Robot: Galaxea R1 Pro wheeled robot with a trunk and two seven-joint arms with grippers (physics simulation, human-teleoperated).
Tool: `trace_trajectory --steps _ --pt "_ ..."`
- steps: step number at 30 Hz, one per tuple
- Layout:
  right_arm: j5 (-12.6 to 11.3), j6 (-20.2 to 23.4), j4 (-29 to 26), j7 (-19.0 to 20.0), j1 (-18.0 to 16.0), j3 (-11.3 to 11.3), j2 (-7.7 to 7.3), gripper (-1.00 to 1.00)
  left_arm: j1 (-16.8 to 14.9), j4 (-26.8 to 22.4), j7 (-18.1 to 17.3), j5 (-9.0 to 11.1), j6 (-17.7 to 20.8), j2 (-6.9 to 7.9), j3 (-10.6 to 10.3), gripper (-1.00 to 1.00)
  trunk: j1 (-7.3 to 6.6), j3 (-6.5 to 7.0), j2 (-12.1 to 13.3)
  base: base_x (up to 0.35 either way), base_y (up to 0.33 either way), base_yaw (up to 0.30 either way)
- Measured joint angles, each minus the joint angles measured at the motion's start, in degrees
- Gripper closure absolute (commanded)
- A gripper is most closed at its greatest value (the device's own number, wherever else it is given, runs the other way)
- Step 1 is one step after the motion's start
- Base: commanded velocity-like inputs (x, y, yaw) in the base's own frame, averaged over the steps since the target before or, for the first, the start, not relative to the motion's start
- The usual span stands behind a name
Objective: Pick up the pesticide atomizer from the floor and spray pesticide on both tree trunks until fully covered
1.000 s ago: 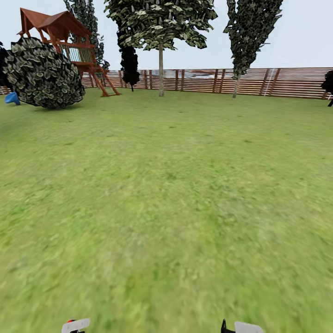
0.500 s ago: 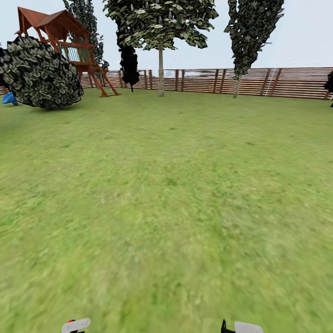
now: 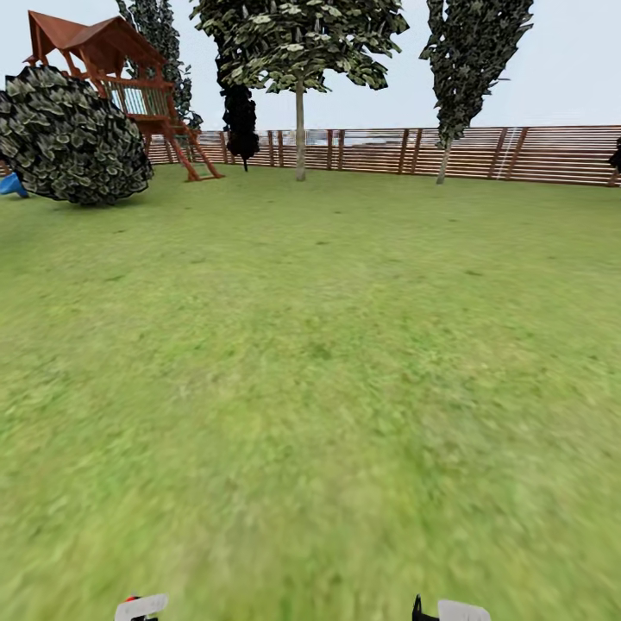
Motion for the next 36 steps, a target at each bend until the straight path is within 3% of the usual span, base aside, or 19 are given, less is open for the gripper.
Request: trace_trajectory --steps 36 --pt "0.0 0.0 0.0 0.0 0.0 0.0 0.0 -1.0 0.0 0.0 0.0 0.0 0.0 0.0 0.0 1.0 0.0 0.0 0.0 0.336 0.0 0.0"
